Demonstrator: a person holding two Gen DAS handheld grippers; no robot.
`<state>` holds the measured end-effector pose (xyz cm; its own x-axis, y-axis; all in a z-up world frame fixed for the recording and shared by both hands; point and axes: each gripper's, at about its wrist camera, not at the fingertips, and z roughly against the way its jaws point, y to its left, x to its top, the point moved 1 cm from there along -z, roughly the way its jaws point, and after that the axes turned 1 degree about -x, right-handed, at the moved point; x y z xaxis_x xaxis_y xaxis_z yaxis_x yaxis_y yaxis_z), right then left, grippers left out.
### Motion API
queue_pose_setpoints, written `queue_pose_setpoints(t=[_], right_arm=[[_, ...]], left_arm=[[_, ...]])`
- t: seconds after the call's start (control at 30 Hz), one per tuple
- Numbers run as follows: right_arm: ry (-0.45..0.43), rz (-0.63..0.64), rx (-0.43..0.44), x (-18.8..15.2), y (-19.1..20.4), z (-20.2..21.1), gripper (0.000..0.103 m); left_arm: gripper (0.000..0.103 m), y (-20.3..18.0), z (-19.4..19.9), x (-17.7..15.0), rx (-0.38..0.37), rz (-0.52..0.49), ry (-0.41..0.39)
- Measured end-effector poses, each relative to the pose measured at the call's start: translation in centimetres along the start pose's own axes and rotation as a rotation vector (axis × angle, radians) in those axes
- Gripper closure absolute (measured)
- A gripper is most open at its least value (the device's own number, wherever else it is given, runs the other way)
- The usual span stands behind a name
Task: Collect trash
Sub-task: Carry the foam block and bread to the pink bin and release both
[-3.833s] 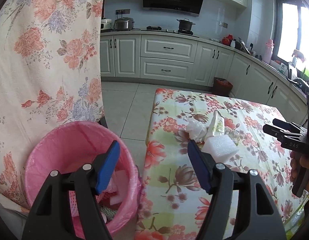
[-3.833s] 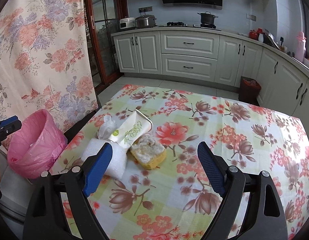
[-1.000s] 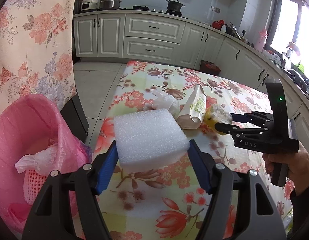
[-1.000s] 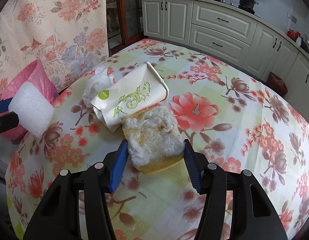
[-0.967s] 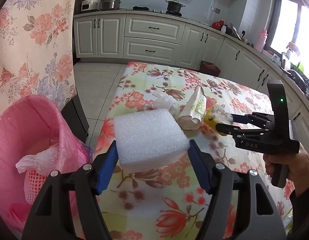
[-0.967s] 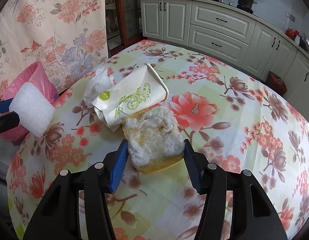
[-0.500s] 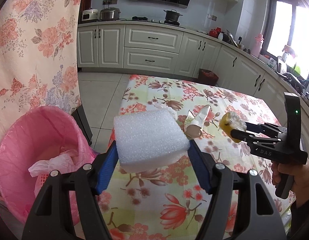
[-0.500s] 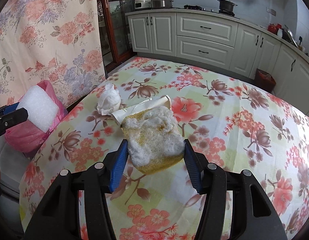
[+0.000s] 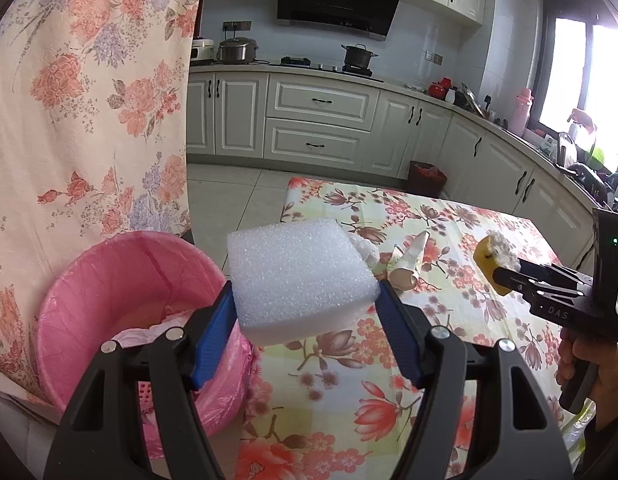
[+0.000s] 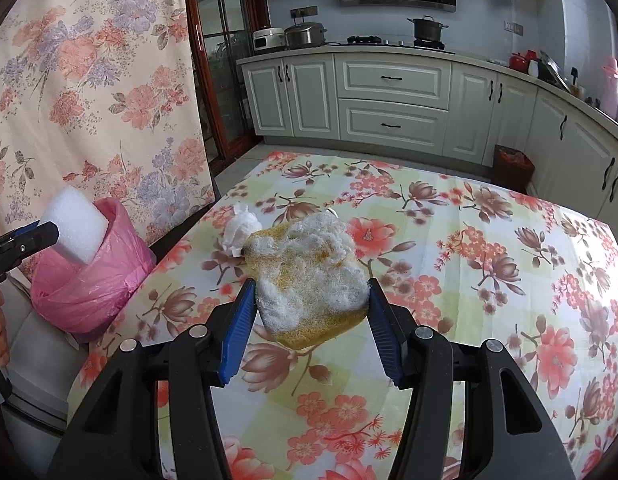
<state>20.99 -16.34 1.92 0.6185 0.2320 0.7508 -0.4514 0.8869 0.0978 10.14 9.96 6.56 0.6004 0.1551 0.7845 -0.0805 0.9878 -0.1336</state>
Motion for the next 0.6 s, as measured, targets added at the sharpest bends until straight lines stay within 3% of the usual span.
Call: queue_pose_setpoints(t=[0.27,0.6], right_arm=[[-0.02,0.034,0.031,1.3,3.7,0.8,0.05],[-0.044,0.132,0.122,4.0,11.3,0.5,0.05]], left_arm=[[0.036,3.0,2.8,0.4,0.04,0.023,-0.041],[0.036,8.8,6.0,1.9,0.12,0.083,-0.097]])
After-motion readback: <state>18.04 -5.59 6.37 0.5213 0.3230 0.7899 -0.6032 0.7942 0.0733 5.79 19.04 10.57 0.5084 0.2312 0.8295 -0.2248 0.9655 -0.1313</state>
